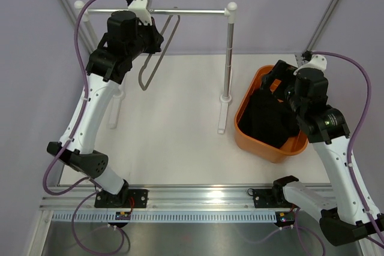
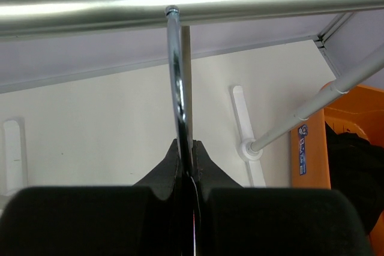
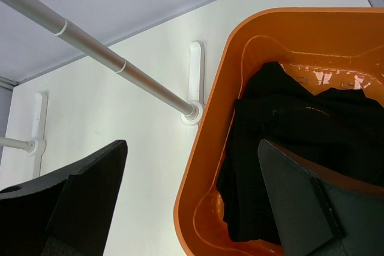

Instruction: Remove the shorts from the hanger

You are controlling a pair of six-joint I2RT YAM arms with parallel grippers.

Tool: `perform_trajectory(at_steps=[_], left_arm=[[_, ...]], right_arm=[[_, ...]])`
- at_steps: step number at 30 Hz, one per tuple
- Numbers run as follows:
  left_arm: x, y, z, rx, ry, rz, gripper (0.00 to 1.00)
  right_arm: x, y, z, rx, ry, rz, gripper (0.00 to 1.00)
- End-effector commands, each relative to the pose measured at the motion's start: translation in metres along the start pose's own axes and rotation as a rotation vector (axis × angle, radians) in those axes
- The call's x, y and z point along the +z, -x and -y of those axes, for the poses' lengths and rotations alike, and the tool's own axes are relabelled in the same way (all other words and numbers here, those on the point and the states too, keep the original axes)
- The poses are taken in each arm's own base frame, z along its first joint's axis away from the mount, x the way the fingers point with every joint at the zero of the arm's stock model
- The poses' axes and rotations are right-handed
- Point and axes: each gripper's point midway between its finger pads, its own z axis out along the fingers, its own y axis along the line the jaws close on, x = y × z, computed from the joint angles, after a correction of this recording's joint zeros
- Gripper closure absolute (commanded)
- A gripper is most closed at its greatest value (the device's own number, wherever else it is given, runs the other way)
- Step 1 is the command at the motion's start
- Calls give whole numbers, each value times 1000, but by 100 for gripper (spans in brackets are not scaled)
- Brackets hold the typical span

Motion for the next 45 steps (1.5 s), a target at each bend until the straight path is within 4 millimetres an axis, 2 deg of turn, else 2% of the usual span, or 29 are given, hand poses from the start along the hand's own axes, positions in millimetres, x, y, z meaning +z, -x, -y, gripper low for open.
perform_trajectory(at_steps=[1,7,19,27,33,37,38,39,40,42,43,45], left_arm=[[-8,46,7,-10,-58,139,100],[7,54,6,5,-59,143,100],[38,50,-4,-26,-33,141,100],[58,35,-5,-36,-42,101,100],[59,23,-9,-53,-28,78,100],[51,26,-8,-56,-32,96,100],[51,26,-9,-61,-23,96,99],[48,27,-10,-65,-17,101,90],[42,33,-9,-71,-17,120,86],[40,31,-10,-73,-14,122,83],[35,35,-9,-74,-18,135,76],[32,35,-9,-73,-17,139,71]], right_arm=[[-2,14,-14,-6,63,35,1],[3,10,-15,-18,70,20,1],[5,12,-22,-22,96,20,2],[7,9,-22,-27,97,5,1],[4,9,-23,-25,106,5,2],[1,10,-22,-24,109,12,2],[1,9,-22,-26,110,10,1],[1,9,-23,-25,113,9,1],[1,9,-23,-26,111,9,1],[1,8,-23,-26,116,8,1],[1,8,-23,-28,117,8,1],[-1,9,-24,-26,125,12,1]])
